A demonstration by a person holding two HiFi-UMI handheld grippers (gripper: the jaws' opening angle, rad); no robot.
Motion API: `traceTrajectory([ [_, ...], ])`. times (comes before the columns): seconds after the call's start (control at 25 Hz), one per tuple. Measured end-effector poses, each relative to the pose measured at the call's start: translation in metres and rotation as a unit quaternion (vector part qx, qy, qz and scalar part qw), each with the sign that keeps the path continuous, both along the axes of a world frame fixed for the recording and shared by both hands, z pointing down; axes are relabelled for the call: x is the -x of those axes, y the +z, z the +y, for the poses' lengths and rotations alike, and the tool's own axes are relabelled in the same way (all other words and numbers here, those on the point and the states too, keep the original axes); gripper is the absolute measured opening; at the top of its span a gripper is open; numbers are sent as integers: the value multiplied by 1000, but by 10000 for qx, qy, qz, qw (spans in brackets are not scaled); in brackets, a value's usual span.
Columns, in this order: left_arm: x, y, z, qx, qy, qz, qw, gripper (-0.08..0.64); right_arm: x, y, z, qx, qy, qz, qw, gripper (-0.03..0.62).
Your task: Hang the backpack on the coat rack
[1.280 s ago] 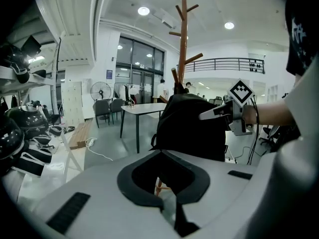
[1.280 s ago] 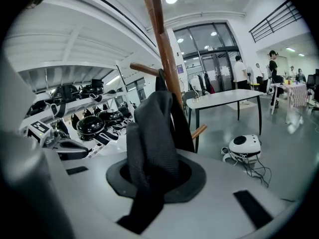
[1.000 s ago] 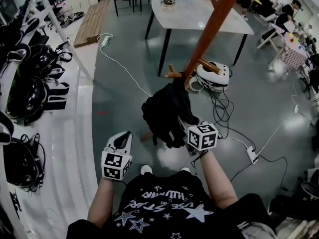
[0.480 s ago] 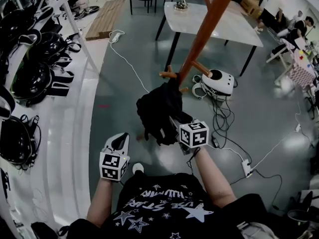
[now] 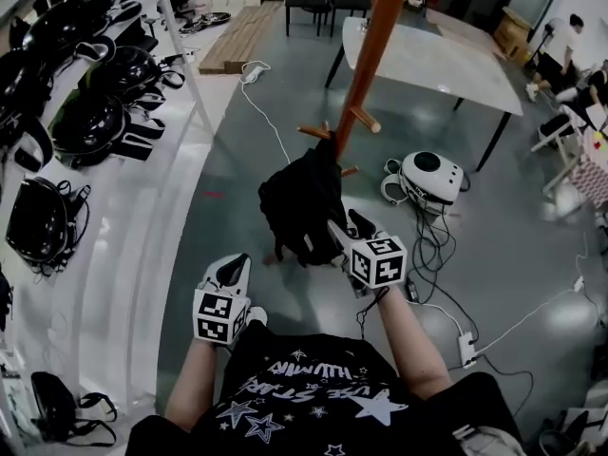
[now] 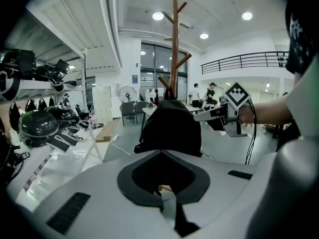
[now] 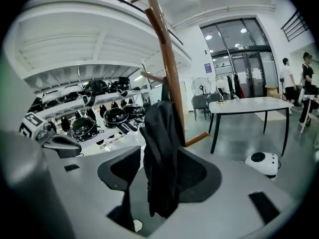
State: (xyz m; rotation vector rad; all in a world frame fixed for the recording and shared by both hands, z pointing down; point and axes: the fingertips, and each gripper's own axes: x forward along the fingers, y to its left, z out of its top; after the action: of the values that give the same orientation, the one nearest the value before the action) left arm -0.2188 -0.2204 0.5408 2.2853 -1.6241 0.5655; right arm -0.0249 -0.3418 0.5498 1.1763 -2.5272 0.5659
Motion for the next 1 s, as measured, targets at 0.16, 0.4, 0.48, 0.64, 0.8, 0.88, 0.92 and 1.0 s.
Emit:
traceTrajectory([
  [0.16, -19, -3, 29, -24, -291, -88, 9995, 20, -25, -11, 20, -89, -161, -272, 9995, 219],
  [0.4, -50, -4, 81, -55, -958, -18, 9954, 20, -61, -12, 59, -47, -465, -641, 9968, 70],
  [0.48, -58, 2, 101, 19, -1223, 58, 9925, 20, -68, -11, 69, 57, -566, -808, 9951, 15],
  [0.64, -76, 12, 140, 239, -1579, 147, 9871, 20, -68, -14, 87, 304, -1009, -1094, 9884, 12],
  [0.8, -83, 12, 163, 348, -1810, 156, 9827, 20, -62, -22, 94, 57, -1409, -859, 9863, 12],
  [0.88, -81, 13, 170, 358, -1913, 170, 9807, 20, -59, -26, 97, -57, -1500, -804, 9854, 12],
  [0.92, -80, 13, 173, 355, -1964, 182, 9797, 20, -56, -26, 99, -88, -1537, -791, 9849, 12],
  [1.0, -78, 14, 180, 348, -2078, 231, 9773, 20, -50, -25, 101, -99, -1617, -749, 9839, 12],
])
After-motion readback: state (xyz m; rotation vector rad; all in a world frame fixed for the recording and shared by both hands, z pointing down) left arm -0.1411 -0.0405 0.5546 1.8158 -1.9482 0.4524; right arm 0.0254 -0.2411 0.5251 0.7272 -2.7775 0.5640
